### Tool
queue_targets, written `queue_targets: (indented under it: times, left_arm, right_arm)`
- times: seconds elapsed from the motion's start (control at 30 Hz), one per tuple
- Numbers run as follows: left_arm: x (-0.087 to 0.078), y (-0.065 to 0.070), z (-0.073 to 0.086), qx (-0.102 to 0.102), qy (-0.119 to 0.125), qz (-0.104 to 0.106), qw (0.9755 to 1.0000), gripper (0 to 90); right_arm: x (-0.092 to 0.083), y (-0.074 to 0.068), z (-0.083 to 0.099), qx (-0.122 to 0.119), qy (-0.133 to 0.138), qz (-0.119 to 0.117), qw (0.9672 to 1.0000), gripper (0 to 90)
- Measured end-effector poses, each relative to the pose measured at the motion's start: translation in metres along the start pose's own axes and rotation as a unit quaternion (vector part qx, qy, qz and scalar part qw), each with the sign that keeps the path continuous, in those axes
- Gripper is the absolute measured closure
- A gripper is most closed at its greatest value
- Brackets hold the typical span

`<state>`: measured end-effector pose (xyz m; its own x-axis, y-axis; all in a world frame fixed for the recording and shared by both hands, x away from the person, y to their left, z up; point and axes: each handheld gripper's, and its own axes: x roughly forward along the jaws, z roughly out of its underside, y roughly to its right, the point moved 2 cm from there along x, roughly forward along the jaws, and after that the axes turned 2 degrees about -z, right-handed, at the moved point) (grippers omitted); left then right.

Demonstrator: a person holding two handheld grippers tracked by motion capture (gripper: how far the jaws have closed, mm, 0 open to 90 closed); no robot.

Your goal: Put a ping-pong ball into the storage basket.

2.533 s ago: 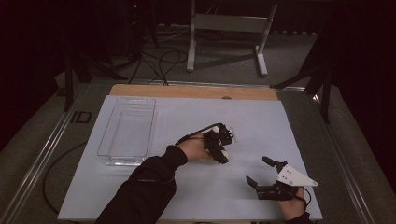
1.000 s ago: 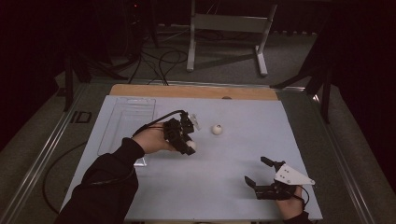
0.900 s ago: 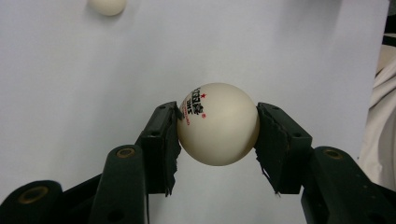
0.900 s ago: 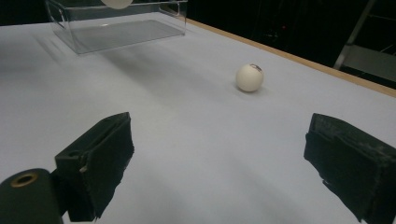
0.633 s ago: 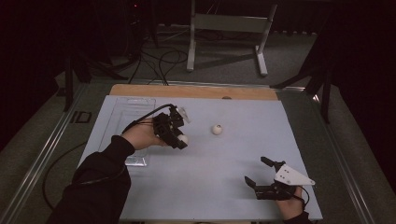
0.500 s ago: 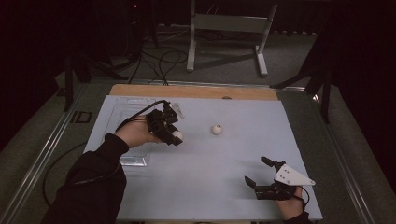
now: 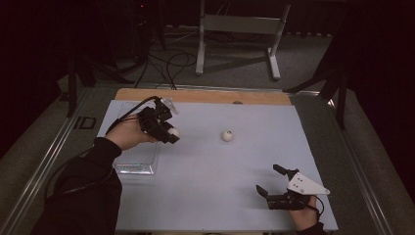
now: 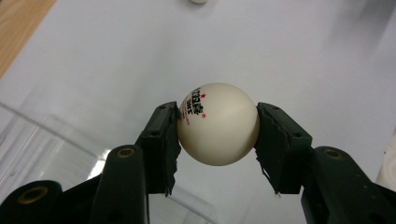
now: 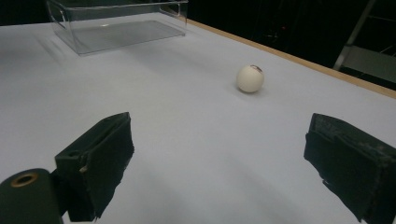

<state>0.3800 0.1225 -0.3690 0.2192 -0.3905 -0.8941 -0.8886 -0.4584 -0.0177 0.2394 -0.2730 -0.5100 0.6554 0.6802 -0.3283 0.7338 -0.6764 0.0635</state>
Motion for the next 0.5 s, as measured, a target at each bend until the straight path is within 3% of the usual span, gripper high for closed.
queue_targets:
  times: [0.23,0.3,0.5]
  left_arm:
    - [-0.012,-0.012,0.004,-0.028,0.007,-0.018,0.9994,52.0]
    - [-0.013,-0.013,0.005,-0.027,0.007,-0.021,0.9994,52.1]
    - [-0.022,-0.024,0.006,-0.058,0.019,-0.042,0.9973,52.1]
  right_arm:
    - [0.0,0.0,0.0,-0.002,-0.001,0.0,1.0,8.2]
    - [0.0,0.0,0.0,-0.002,-0.001,0.0,1.0,8.2]
    - [0.0,0.0,0.0,-0.002,-0.001,0.001,1.0,8.2]
